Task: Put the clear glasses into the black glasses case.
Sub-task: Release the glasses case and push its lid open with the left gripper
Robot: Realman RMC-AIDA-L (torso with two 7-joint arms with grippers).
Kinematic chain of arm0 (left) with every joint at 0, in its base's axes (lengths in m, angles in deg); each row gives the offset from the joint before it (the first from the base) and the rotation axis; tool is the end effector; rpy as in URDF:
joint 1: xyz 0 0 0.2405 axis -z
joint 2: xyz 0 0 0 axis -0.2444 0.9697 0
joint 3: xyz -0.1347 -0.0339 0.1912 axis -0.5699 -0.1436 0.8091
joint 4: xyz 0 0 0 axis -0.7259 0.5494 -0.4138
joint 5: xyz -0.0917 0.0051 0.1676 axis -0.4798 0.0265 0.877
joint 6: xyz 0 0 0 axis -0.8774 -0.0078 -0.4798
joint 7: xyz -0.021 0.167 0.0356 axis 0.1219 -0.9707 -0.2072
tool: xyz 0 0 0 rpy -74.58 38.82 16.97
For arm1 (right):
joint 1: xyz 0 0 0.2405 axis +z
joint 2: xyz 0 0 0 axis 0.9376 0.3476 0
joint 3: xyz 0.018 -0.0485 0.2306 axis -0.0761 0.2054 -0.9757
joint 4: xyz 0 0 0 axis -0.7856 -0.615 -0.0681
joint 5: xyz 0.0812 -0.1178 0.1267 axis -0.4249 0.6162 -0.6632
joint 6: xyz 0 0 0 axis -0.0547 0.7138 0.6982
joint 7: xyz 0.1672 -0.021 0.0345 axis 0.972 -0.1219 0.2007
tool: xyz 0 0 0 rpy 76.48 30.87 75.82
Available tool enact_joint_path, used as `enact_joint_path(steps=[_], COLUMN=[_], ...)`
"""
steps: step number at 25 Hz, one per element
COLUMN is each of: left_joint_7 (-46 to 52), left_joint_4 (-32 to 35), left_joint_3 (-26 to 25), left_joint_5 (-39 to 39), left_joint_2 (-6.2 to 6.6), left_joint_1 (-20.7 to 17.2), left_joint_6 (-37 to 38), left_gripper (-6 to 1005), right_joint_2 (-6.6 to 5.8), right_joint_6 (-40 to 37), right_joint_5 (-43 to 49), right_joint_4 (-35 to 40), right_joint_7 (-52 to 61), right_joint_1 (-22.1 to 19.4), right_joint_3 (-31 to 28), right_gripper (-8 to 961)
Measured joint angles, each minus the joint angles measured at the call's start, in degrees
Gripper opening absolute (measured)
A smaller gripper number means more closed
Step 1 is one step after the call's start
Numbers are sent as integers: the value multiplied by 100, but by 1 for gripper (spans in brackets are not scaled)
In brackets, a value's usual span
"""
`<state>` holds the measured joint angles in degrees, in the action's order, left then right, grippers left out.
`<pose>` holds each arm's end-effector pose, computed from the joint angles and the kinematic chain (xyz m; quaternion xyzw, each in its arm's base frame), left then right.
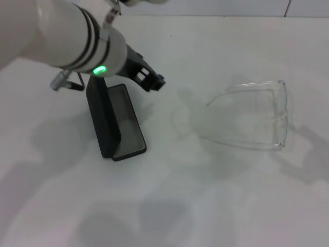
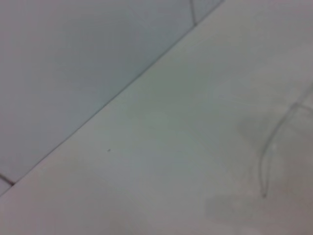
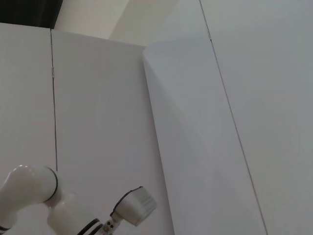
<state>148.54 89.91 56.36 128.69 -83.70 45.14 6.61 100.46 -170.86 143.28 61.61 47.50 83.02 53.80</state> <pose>-0.1011 0.3305 -0.0183 -0.9082 -0.2268 0.1214 0.3301 0.2395 0.2222 0.0876 -0.8034 0.0983 0.5387 0.2339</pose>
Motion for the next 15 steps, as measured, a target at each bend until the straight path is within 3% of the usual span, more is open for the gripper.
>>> enact_joint_path(steps=[5, 10, 15], left_joint_7=[-27, -291, -1833], left_joint_4=[-264, -415, 35], left_joint_3=[-438, -508, -604], left_joint_5=[3, 3, 0], left_joint_2=[39, 147, 185], left_joint_1=[112, 103, 33], left_joint_6=[227, 260, 398], left_gripper=[603, 602, 602], right_joint_2=[0, -7, -23], right_joint_6=[35, 96, 149], right_joint_5=[-21, -24, -19], right_joint_4=[0, 0, 0], right_joint_7=[0, 0, 0], right_joint_1=[-19, 51, 102], right_joint_3=[0, 0, 0], right_gripper=[869, 869, 869])
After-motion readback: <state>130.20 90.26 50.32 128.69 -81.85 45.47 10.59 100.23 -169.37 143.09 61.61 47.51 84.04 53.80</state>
